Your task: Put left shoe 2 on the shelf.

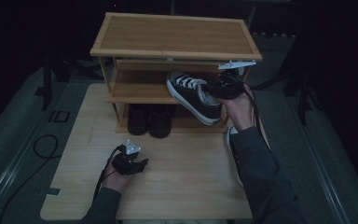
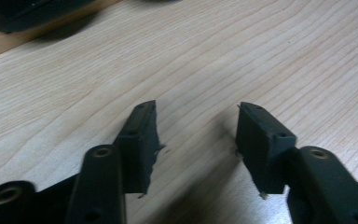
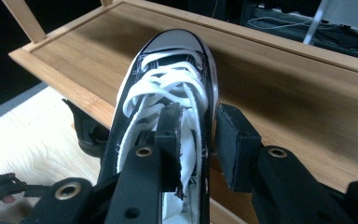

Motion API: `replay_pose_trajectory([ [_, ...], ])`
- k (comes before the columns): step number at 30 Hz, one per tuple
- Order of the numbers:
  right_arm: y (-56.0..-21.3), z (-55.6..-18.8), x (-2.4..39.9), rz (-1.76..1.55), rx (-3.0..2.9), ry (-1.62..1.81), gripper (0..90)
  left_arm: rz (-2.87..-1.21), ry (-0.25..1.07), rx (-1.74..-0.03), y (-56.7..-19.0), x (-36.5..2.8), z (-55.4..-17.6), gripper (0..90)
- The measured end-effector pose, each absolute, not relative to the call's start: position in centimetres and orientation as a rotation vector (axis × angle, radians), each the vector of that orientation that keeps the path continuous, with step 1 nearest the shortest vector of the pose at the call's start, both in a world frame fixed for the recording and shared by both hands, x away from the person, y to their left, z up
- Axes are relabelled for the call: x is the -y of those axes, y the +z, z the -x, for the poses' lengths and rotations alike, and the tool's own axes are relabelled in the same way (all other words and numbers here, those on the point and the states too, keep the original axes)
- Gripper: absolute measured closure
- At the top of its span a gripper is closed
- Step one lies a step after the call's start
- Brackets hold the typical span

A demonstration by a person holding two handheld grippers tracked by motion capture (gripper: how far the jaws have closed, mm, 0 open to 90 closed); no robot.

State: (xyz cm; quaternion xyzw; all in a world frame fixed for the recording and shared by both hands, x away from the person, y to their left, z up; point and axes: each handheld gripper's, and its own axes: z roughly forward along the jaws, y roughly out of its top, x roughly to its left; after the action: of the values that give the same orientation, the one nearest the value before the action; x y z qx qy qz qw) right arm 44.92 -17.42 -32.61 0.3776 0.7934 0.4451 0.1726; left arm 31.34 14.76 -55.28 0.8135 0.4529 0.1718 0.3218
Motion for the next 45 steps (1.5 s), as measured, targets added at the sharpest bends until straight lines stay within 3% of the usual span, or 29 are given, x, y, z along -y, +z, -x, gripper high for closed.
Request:
replay_pose_trajectory([
  [16,-31.7,-44.1,18.1,-1.048,-2.21,1.324,70.1,-2.159,0.423,-1.099,-53.8,-10.8,-31.9,56.2],
  [26,-30.7,-43.3,19.3,-1.025,-2.2,1.312,70.3,-2.131,0.433,-1.072,-53.1,-7.8,-33.7,68.7],
  [32,-30.7,-43.1,20.3,-1.037,-2.184,1.299,71.7,-2.102,0.44,-1.083,-52.9,-6.1,-35.4,79.1],
  [35,-31.1,-43.2,21.2,-1.064,-2.176,1.283,72.8,-2.075,0.437,-1.101,-52.8,-5.2,-36.5,88.9],
  [45,-32.0,-42.8,22.5,-1.088,-2.188,1.215,83.4,-2.05,0.466,-1.148,-53.3,-3.2,-39.2,90.0],
])
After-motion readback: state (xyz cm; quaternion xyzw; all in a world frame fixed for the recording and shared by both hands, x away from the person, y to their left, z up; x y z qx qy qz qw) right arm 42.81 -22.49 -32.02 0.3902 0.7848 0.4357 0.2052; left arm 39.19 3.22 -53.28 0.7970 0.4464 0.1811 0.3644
